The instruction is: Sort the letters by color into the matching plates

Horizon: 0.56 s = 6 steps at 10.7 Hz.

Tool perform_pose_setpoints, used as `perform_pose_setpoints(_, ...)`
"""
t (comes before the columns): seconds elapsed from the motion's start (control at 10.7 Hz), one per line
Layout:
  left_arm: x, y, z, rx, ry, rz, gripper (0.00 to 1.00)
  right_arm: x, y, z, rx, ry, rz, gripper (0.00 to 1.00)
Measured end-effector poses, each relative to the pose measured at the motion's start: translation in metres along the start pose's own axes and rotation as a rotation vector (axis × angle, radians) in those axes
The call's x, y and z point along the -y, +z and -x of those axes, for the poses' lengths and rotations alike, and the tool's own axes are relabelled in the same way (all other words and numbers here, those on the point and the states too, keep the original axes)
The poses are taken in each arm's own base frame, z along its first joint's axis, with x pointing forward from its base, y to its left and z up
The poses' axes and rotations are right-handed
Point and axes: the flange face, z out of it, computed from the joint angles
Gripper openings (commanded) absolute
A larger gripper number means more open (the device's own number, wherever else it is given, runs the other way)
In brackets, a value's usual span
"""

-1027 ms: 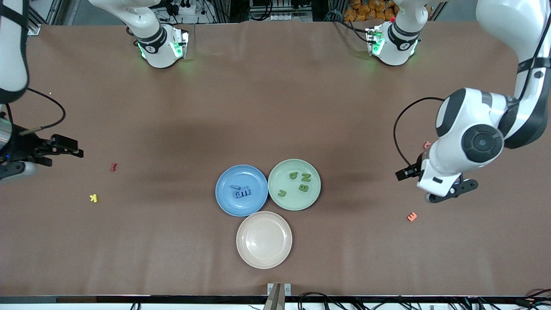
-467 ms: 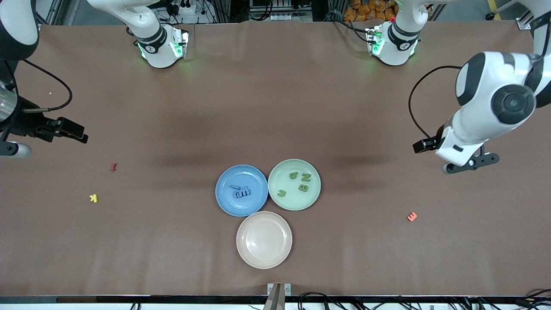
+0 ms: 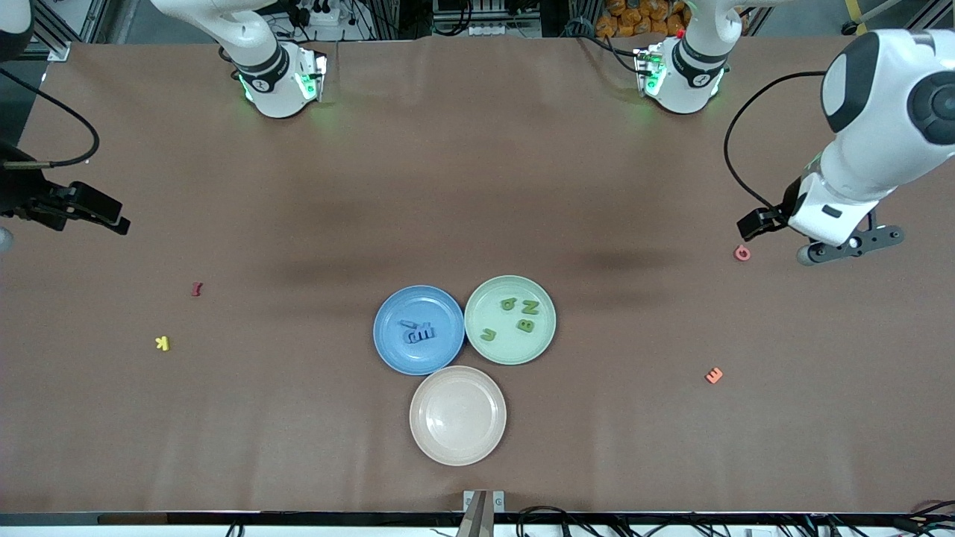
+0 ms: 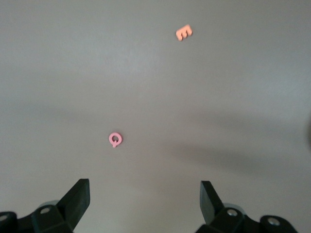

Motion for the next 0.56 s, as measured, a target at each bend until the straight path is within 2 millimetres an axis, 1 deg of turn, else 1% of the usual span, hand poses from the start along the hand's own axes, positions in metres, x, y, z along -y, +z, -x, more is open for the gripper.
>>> perform_pose_setpoints(0.19, 0.01, -0.036, -0.008, -0.1, -0.024, 0.033, 1.0, 0.0, 0.001, 0.0, 0.001, 0.014, 0.001, 1.0)
perform_pose_setpoints(0.28, 0.018, -0.06, -0.013, -0.145, -0.028, 0.057, 1.0, 0.001, 0.001, -0.001, 0.001, 0.021, 0.001, 1.0)
perform_pose_setpoints(0.37, 0.024, -0.082, -0.018, -0.184, 0.031, 0.084, 1.0, 0.002, 0.001, -0.001, -0.002, 0.025, 0.001, 1.0)
perform_pose_setpoints(0.47, 0.029, -0.097, -0.02, -0.202, 0.085, 0.097, 1.0, 0.003, 0.001, -0.002, -0.008, 0.026, 0.0, 1.0)
perform_pose_setpoints(0.56, 0.033, -0.107, -0.019, -0.192, 0.109, 0.104, 1.0, 0.003, 0.002, -0.003, -0.012, 0.027, 0.0, 1.0)
